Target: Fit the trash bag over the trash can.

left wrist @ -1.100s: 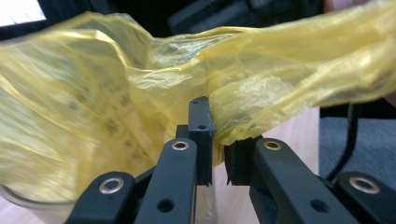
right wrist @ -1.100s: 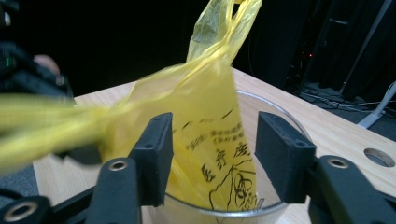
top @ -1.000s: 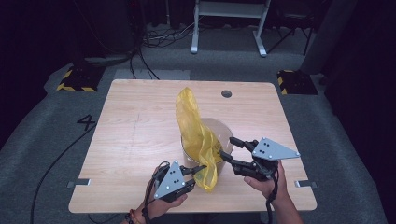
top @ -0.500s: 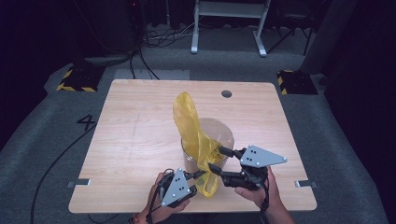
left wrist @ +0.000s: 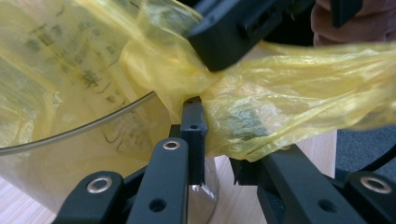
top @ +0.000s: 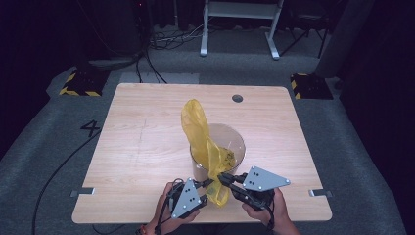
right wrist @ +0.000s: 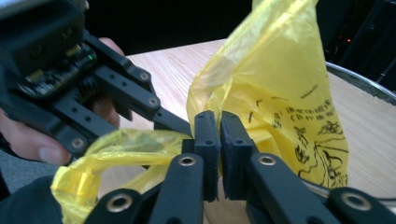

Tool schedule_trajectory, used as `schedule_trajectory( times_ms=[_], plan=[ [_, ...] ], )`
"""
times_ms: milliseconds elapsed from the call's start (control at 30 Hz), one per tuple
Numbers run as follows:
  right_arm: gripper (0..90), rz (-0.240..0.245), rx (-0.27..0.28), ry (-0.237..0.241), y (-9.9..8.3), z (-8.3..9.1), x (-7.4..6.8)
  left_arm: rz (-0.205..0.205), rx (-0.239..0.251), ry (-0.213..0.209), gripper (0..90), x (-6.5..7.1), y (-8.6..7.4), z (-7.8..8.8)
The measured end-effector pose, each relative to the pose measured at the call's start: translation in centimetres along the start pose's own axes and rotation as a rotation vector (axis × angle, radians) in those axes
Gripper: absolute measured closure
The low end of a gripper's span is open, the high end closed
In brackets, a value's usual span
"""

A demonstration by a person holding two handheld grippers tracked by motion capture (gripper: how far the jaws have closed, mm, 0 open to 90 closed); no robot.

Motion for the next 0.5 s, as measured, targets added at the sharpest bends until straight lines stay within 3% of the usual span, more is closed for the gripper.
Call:
schedule_trajectory(
  times_ms=[167,333,433,500],
  plan=[
    [89.6,-0.029,-0.003,-0.006,-1.0,-0.2,0.2,-0.012,-0.002,0.007,77.1,-0.1,-0.1,0.3],
    [90.0,-0.027,0.006,-0.015,-1.4,0.0,0.1,-0.023,-0.006,0.006,74.6,-0.1,-0.3,0.2],
    [90.0,-0.033,0.018,-0.016,-1.6,0.2,0.3,-0.006,-0.019,0.005,55.1,-0.2,-0.2,0.2],
    [90.0,-0.053,0.022,-0.003,-1.9,0.3,0.5,0.016,-0.03,-0.05,43.6,-0.1,-0.2,0.3]
  ],
)
Point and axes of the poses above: each handheld gripper's, and its own axes: z roughly backward along the jaws, y roughly out of its top, x roughly to its right, the point moved 4 cm from there along -z, roughly forward along the jaws, and after that the axes turned 11 degrees about -y, right-handed, at the moved point
